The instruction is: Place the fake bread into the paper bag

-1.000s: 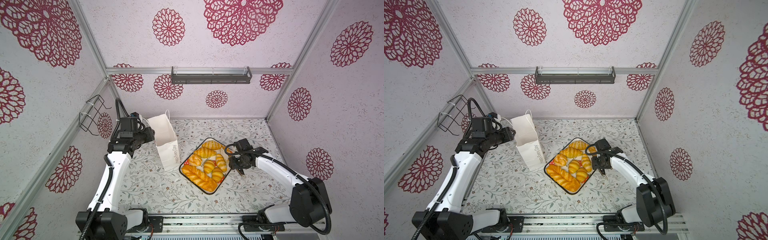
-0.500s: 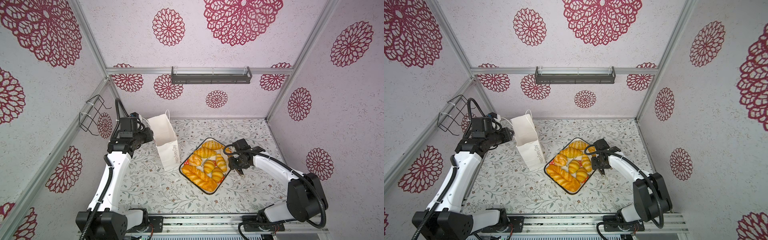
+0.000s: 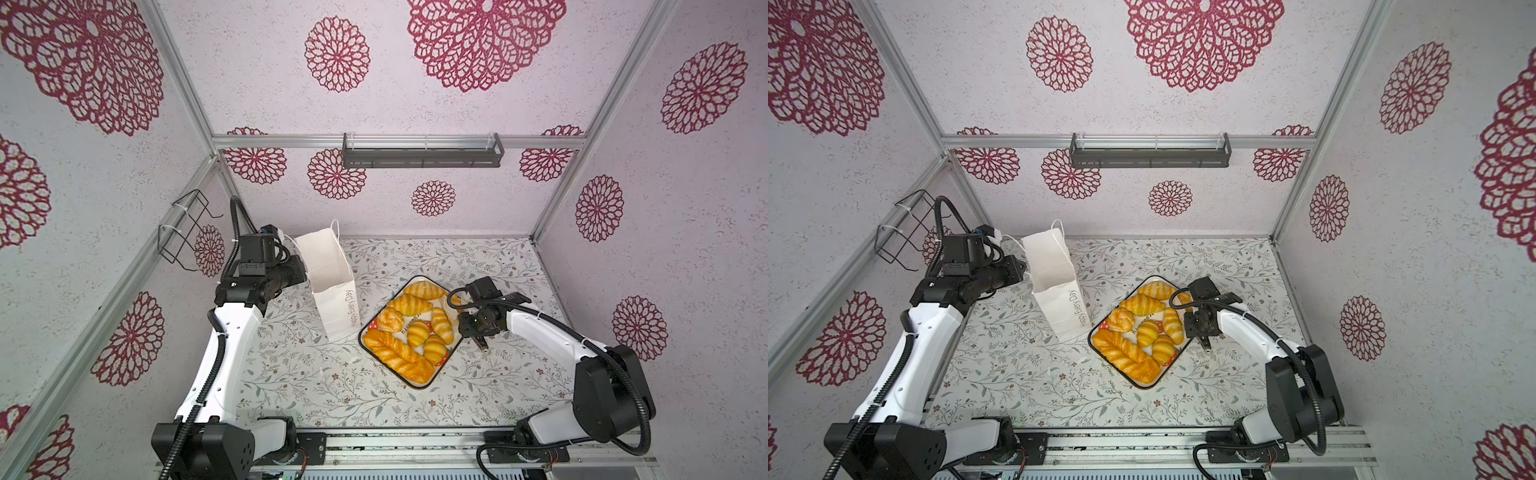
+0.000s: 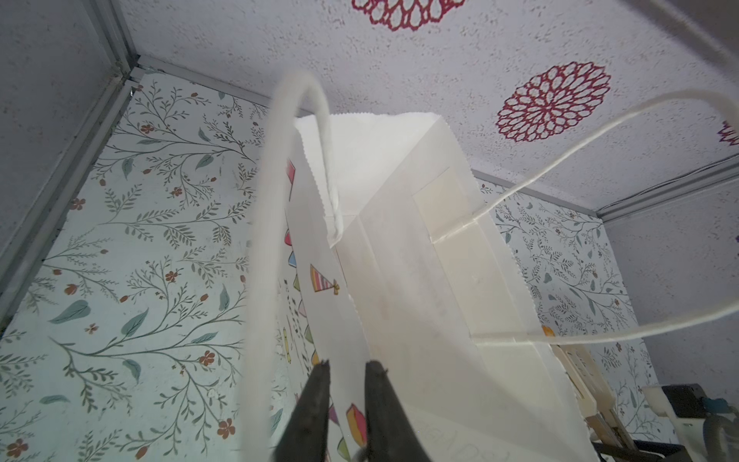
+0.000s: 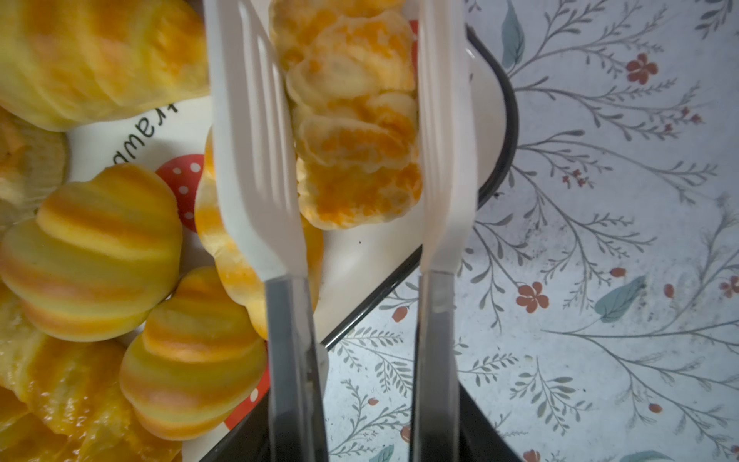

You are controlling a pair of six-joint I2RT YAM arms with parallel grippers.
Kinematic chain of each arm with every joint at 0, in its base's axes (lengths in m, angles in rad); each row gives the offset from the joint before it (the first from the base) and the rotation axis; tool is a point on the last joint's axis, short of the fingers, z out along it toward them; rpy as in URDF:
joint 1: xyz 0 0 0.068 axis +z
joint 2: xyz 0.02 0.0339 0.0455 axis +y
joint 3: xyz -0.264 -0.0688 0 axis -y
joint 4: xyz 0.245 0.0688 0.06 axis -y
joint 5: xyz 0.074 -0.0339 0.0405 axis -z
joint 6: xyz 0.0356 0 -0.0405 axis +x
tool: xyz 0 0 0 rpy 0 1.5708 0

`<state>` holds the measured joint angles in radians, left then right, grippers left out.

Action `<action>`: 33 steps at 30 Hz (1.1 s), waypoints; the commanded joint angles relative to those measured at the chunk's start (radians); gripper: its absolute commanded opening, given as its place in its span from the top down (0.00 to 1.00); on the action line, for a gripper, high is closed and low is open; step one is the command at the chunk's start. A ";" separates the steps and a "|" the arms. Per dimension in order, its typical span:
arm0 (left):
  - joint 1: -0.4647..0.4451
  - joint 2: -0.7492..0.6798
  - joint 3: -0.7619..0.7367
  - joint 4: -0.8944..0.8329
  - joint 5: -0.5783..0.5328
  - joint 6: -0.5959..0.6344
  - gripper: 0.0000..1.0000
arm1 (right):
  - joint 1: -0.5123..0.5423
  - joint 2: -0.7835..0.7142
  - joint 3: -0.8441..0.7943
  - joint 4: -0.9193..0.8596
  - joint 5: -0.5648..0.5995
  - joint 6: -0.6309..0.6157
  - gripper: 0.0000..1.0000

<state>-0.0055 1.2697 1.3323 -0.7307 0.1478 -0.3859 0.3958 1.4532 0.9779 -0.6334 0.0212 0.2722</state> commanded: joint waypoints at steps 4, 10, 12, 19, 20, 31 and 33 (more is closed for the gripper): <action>0.006 0.003 0.000 0.011 0.022 -0.003 0.85 | -0.012 -0.044 0.026 -0.003 0.028 -0.002 0.68; 0.006 0.000 -0.004 0.019 0.033 -0.018 0.88 | -0.014 -0.090 0.037 -0.016 0.036 0.005 0.75; 0.006 -0.001 -0.002 0.020 0.034 -0.020 0.88 | -0.014 -0.106 0.042 -0.024 0.035 0.005 0.76; 0.006 -0.003 -0.002 0.021 0.042 -0.029 0.89 | -0.013 -0.177 0.072 -0.051 0.010 0.021 0.77; 0.006 -0.003 -0.003 0.021 0.042 -0.030 0.89 | -0.012 -0.187 0.081 -0.052 -0.001 0.026 0.78; 0.006 -0.006 -0.002 0.027 0.056 -0.054 0.95 | 0.049 -0.250 0.212 -0.078 -0.065 0.062 0.79; 0.006 -0.009 -0.003 0.027 0.053 -0.056 0.97 | 0.065 -0.253 0.242 -0.078 -0.080 0.068 0.79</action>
<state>-0.0055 1.2697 1.3327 -0.7216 0.1967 -0.4309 0.4389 1.2362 1.1549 -0.7231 -0.0284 0.3111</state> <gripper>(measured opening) 0.048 0.212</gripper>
